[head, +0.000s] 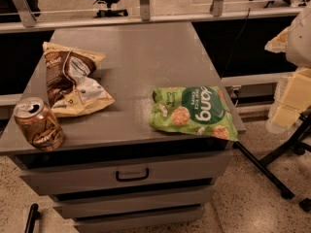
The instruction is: Knock orange can over
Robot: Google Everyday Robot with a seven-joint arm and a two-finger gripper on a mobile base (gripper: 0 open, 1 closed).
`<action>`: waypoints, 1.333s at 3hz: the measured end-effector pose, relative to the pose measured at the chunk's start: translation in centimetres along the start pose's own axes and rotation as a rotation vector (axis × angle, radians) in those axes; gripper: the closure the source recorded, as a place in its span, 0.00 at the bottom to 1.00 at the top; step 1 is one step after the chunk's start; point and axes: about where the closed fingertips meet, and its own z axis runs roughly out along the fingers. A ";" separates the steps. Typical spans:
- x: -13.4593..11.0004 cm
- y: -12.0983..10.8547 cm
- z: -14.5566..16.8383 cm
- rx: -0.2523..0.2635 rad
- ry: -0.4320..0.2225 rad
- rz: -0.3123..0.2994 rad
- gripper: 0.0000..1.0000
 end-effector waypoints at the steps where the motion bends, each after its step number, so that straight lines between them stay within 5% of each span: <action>1: 0.0 0.0 0.0 0.000 0.000 0.000 0.00; 2: -3.1 -0.5 1.3 -0.003 -0.060 -0.036 0.00; 4: -15.9 -1.4 7.4 -0.078 -0.282 -0.175 0.00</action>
Offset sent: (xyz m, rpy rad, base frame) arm 0.0389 0.0782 -0.0159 0.1223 -0.0278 0.1324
